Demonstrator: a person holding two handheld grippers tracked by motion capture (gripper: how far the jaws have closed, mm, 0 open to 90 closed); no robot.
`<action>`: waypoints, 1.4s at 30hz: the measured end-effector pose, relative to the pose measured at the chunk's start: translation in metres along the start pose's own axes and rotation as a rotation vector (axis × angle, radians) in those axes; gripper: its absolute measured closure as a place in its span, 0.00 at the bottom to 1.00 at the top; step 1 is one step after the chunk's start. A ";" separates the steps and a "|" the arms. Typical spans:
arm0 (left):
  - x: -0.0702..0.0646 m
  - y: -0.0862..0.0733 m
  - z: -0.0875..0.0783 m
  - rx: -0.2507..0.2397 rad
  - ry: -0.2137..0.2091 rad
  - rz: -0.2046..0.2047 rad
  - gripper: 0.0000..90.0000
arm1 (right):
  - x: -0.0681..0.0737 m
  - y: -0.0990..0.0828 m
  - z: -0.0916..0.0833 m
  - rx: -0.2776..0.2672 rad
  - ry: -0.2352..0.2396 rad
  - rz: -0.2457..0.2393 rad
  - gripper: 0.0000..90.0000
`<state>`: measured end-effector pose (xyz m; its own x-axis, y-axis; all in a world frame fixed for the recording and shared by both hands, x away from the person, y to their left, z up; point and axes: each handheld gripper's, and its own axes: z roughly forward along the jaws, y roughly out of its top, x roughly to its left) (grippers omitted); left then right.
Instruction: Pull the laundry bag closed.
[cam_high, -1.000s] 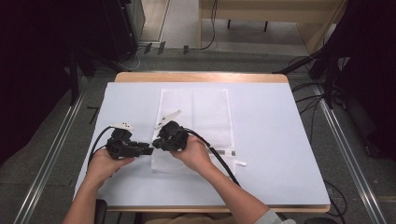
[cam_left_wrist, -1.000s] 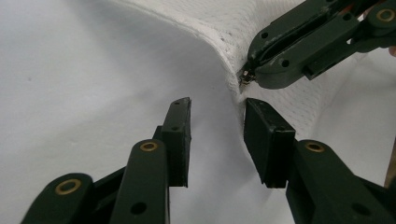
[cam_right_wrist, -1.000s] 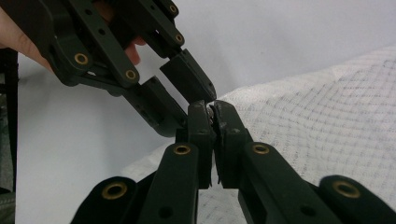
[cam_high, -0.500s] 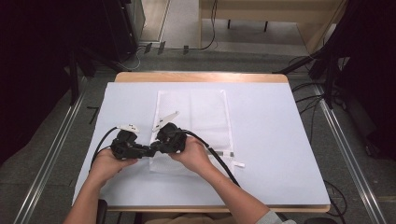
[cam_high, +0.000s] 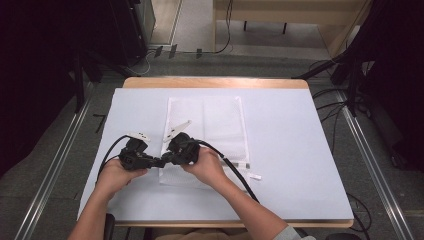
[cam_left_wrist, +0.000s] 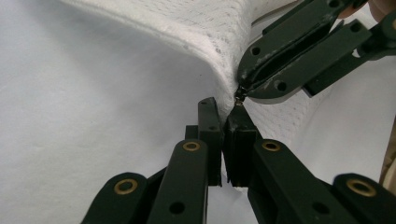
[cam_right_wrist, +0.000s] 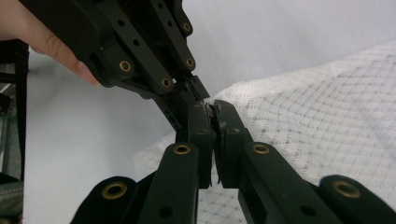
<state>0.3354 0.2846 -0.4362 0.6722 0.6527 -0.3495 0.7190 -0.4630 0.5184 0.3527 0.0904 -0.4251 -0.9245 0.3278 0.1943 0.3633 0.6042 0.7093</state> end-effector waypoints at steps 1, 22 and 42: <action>0.000 0.000 0.000 -0.001 0.001 -0.005 0.98 | -0.001 -0.001 0.001 0.003 -0.002 0.008 0.98; 0.004 0.000 -0.005 -0.021 -0.004 -0.026 0.98 | -0.006 -0.012 0.001 0.006 -0.057 -0.010 0.99; 0.005 -0.002 -0.007 -0.032 -0.001 -0.019 0.98 | -0.013 -0.020 -0.005 0.014 -0.047 0.013 0.98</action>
<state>0.3359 0.2933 -0.4339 0.6589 0.6604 -0.3602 0.7254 -0.4309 0.5368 0.3571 0.0705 -0.4387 -0.9134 0.3695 0.1707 0.3769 0.6093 0.6976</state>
